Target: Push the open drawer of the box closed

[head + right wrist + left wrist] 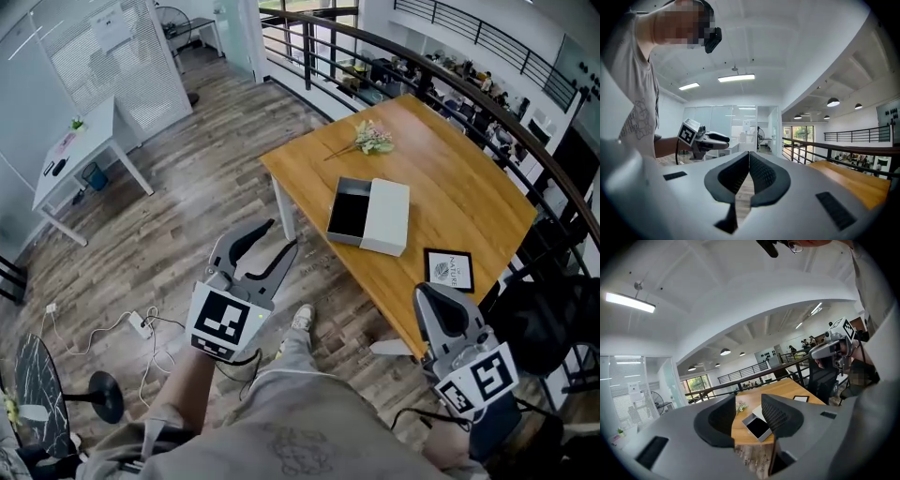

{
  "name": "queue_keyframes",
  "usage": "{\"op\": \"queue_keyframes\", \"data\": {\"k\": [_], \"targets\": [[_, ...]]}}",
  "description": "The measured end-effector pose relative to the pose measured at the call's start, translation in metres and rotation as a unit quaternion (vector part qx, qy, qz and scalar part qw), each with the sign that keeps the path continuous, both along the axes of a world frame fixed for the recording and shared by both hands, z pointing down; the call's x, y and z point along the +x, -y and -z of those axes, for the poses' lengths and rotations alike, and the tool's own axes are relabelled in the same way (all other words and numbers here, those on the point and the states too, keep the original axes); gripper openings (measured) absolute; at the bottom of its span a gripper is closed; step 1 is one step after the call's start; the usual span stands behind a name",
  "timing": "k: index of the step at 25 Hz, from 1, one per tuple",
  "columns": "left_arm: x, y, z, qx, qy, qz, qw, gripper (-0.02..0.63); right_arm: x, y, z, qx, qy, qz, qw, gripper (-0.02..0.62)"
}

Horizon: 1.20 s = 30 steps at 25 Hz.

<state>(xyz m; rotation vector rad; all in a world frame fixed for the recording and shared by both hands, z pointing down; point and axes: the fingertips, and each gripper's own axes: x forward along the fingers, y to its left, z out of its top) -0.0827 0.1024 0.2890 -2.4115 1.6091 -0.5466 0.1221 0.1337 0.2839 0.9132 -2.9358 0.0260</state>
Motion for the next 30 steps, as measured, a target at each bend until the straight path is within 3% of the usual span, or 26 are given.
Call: {"op": "queue_keyframes", "data": {"k": [7,15,17,19,22,24,30], "targets": [[-0.036,0.093,-0.042,-0.076,-0.022,-0.021,0.9967,0.187,-0.038,0.078,-0.025,-0.057,-0.030,-0.012,0.998,0.032],[-0.067,0.206,-0.125,-0.152,0.023,-0.054,0.9866,0.187,-0.084,0.176,-0.048,-0.103,-0.062,-0.034,0.992,0.032],[-0.068,0.228,-0.154,-0.176,0.044,-0.070,0.9808,0.187,-0.091,0.199,-0.055,-0.113,-0.068,-0.042,0.990,0.032],[-0.067,0.247,-0.182,-0.195,0.090,-0.093,0.9722,0.187,-0.096,0.218,-0.064,-0.125,-0.075,-0.053,0.988,0.032],[-0.061,0.264,-0.219,-0.208,0.174,-0.136,0.9528,0.187,-0.104,0.240,-0.079,-0.146,-0.092,-0.070,0.982,0.032],[-0.054,0.270,-0.242,-0.220,0.204,-0.167,0.9391,0.187,-0.109,0.250,-0.088,-0.160,-0.105,-0.078,0.978,0.032],[-0.034,0.285,-0.299,-0.266,0.177,-0.223,0.9211,0.187,-0.123,0.268,-0.116,-0.199,-0.127,-0.089,0.968,0.032]]}}
